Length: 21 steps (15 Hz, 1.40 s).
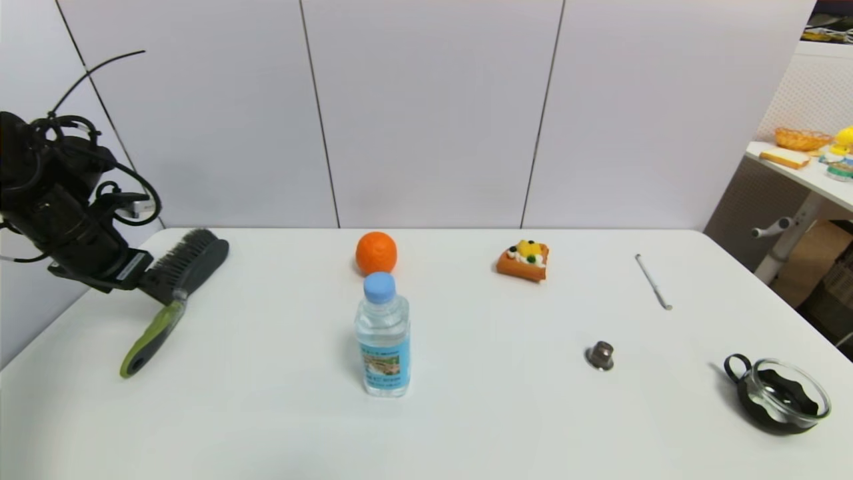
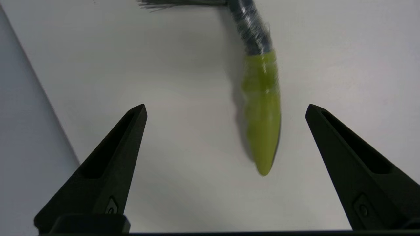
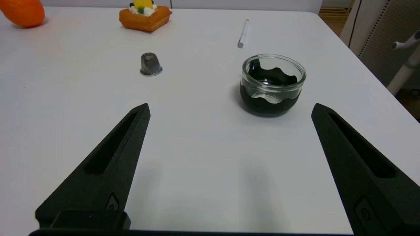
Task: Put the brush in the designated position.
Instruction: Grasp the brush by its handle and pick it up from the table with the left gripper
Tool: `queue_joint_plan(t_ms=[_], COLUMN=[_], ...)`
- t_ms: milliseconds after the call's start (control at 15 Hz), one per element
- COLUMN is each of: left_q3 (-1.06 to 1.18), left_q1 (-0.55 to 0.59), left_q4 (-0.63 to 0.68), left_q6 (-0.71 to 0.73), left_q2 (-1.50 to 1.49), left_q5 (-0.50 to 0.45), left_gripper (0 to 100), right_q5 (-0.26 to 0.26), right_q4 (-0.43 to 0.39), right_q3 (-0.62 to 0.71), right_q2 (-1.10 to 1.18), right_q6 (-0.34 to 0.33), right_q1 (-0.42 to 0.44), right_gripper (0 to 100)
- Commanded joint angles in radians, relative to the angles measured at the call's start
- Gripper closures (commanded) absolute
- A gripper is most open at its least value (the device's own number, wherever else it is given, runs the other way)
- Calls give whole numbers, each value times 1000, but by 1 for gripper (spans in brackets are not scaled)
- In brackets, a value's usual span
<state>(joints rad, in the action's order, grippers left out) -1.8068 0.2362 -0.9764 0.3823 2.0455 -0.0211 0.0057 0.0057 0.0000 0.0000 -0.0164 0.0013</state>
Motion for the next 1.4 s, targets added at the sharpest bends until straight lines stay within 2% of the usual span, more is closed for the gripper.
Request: queue_joint_plan(t_ms=[67,267,400,733,933,1400], left_q3=[-3,-14,-42,-59,-91,-88], left_q1=[-98,-109,-107,-92,-75,-52], left_q4=[61,96,97,104,104,99], left_q6=[-416,-597,-669,-655,-596,-579], left_q2=[88,116,142,162,170,180], left_q5=[3,20,41,50,99,98], left_gripper=[0,0,0,0,0,0], right_q5=[0,0,0,0,0,0], right_q4=[0,0,0,0,0,0], right_q3=[2,2,2,2,2,2], right_q2=[2,2,2,2,2,2], right_q6=[0,0,0,0,0,0], right_q1=[0,0,0,0,0,0], right_gripper=[0,0,0,0,0,0])
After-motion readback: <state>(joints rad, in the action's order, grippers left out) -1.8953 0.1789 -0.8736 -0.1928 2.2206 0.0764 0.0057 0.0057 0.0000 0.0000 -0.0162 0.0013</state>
